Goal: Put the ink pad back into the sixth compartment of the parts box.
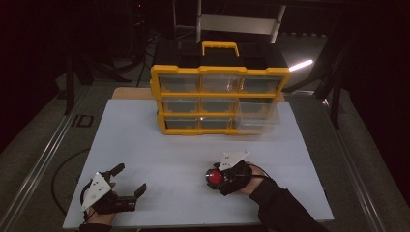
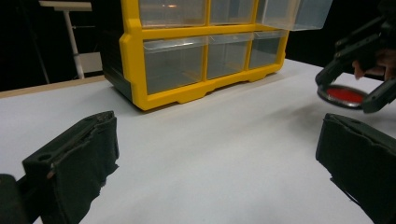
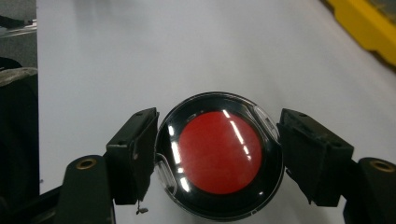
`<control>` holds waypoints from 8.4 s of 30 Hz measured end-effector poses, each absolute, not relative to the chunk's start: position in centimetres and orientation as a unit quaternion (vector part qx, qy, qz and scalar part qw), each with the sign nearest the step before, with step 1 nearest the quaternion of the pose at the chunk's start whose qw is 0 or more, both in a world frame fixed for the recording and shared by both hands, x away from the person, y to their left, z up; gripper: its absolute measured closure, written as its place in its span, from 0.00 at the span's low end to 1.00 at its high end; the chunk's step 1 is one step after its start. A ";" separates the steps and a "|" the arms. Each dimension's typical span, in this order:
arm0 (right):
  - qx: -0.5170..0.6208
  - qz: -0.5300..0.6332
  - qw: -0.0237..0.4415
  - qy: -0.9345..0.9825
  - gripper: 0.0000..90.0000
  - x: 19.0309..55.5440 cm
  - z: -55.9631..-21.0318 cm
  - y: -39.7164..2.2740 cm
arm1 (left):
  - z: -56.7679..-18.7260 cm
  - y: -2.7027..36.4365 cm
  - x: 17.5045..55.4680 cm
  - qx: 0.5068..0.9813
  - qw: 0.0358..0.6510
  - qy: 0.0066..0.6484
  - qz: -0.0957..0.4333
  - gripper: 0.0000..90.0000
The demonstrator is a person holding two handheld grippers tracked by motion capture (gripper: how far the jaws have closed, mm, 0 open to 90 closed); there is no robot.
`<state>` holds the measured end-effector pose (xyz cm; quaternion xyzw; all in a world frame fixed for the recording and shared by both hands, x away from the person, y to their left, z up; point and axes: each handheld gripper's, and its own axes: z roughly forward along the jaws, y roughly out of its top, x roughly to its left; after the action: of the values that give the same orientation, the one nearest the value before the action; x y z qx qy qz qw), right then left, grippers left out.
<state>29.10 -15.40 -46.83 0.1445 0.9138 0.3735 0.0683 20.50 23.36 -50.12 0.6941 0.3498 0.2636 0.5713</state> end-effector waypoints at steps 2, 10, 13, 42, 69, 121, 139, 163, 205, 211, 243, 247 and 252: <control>0.140 0.377 0.069 0.913 0.33 29.1 -46.3 -15.5 | -50.1 23.4 20.5 0.694 0.571 0.350 0.264 0.00; 0.140 0.387 0.074 0.909 0.33 29.3 -43.8 -16.0 | -50.1 23.4 20.5 0.695 0.570 0.349 0.264 0.00; 0.142 0.385 0.081 0.908 0.33 29.5 -42.9 -16.3 | -50.1 23.4 20.4 0.693 0.572 0.350 0.265 0.00; 0.134 0.396 0.125 0.900 0.33 31.8 -34.7 -17.3 | -50.1 23.3 20.5 0.695 0.571 0.349 0.265 0.00; 0.179 0.392 0.169 0.886 0.33 35.2 -30.6 -20.5 | -50.1 23.4 20.5 0.695 0.571 0.349 0.263 0.00; 0.340 0.325 0.156 0.869 0.33 41.8 -31.4 -25.5 | -50.2 23.2 20.6 0.698 0.567 0.349 0.261 0.00; 0.359 0.285 0.130 0.879 0.33 42.6 -32.2 -24.9 | -50.3 23.2 20.6 0.699 0.567 0.350 0.260 0.00; 0.371 0.326 0.135 0.859 0.10 41.6 -31.6 -25.2 | -50.2 23.3 20.5 0.699 0.566 0.352 0.260 0.00; 0.332 0.424 0.175 0.824 0.10 35.1 -32.7 -25.6 | -50.2 23.2 20.5 0.700 0.565 0.351 0.262 0.00; 0.325 0.443 0.183 0.815 0.10 34.1 -33.4 -25.9 | -50.2 23.2 20.5 0.700 0.565 0.350 0.263 0.00; 0.316 0.471 0.138 0.812 0.10 31.1 -41.2 -27.8 | -50.2 23.2 20.4 0.700 0.565 0.350 0.263 0.00; 0.308 0.468 0.138 0.817 0.10 30.8 -42.7 -27.8 | -50.2 23.2 20.4 0.700 0.565 0.350 0.263 0.00; 0.303 0.468 0.133 0.819 0.10 30.6 -44.5 -28.0 | -50.2 23.2 20.4 0.700 0.565 0.350 0.262 0.00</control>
<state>30.65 -27.95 -44.50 0.3033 0.8194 0.4679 0.1331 20.44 23.16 -50.20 0.7001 0.3495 0.2624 0.5646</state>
